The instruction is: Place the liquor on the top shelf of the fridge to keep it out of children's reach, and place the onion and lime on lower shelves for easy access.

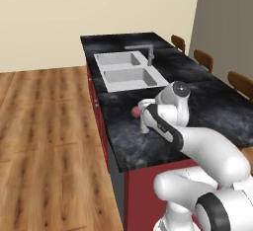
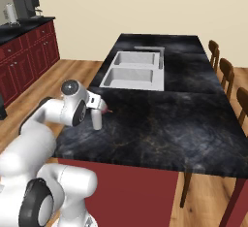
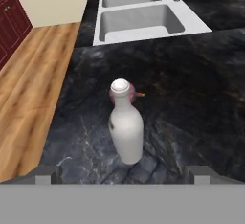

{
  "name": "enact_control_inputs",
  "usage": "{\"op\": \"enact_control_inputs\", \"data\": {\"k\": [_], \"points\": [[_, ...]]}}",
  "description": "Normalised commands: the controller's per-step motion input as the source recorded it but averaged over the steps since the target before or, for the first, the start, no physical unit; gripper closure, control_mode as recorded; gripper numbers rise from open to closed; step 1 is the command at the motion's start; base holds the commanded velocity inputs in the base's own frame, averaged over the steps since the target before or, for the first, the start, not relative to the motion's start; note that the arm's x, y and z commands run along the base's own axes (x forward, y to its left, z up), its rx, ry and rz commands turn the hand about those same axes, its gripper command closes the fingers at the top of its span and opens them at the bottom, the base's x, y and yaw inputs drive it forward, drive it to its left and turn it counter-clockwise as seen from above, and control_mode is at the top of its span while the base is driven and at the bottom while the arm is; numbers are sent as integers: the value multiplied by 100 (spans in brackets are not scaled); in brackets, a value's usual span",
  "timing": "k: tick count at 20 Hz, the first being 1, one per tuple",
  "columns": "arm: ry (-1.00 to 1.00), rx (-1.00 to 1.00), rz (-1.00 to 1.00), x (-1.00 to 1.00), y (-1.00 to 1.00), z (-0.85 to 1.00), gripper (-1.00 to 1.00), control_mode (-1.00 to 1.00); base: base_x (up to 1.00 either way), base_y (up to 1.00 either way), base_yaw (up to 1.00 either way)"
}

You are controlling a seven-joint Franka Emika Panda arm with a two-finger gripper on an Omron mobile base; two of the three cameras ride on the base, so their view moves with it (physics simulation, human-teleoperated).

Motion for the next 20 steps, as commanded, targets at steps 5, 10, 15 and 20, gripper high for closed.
{"op": "enact_control_inputs", "data": {"k": [5, 10, 15, 20], "points": [[0, 0, 0, 36, 5, -23, -100, -100, 0, 0, 0], [0, 0, 0, 35, 2, -21, -100, -100, 0, 0, 0], [0, 0, 0, 32, 0, -17, -100, -100, 0, 0, 0], [0, 0, 0, 28, 0, -17, -100, -100, 0, 0, 0]]}}
